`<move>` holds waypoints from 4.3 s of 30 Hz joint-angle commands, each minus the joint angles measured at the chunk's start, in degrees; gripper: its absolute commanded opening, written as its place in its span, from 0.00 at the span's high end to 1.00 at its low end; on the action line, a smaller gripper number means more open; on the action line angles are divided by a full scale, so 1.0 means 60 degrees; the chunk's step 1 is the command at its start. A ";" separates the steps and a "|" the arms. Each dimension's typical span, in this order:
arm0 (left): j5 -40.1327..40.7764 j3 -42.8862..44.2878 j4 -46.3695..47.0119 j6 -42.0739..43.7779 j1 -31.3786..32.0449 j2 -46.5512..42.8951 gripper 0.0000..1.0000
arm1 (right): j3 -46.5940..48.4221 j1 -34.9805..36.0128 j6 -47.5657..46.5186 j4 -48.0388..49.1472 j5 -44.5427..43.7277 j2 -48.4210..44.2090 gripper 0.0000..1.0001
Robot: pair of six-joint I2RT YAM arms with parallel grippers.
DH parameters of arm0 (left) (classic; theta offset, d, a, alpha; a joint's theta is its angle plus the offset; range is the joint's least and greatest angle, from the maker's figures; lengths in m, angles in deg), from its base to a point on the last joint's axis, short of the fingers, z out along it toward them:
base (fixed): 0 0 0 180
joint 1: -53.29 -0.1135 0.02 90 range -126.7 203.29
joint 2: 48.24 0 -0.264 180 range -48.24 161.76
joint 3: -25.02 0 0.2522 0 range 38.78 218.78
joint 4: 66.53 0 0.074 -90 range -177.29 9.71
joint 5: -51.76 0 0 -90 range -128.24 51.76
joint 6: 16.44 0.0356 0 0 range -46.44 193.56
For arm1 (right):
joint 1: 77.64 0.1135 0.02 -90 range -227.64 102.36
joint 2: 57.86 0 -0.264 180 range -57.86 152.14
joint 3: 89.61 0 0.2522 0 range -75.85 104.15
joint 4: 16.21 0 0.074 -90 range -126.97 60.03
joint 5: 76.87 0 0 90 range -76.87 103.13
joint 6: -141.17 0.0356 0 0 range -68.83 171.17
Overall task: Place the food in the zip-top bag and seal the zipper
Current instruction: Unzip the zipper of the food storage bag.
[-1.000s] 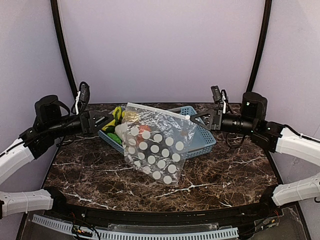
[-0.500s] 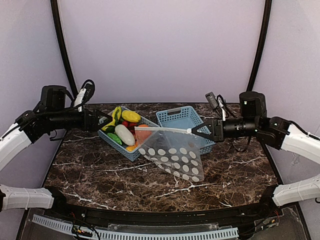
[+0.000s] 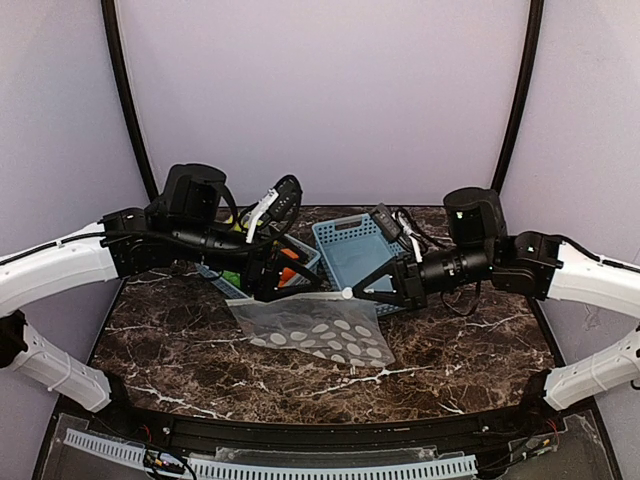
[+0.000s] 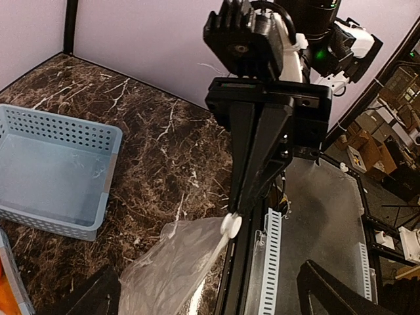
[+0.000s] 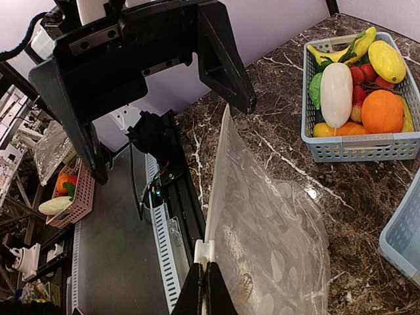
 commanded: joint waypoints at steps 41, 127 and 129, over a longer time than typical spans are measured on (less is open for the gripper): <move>-0.1778 -0.0607 0.2550 -0.0847 0.0637 0.1135 0.85 | 0.0545 0.0195 -0.0338 0.0656 0.0647 0.0365 1.00; 0.0732 -0.1524 -0.1062 0.0489 0.0341 -0.0952 0.99 | -0.0447 -0.0734 0.0589 -0.0282 -0.5831 -0.0840 1.00; 0.0739 -0.1530 -0.1154 0.0505 0.0289 -0.1013 0.99 | -0.0453 -0.0809 0.0612 -0.0282 -0.5827 -0.0865 1.00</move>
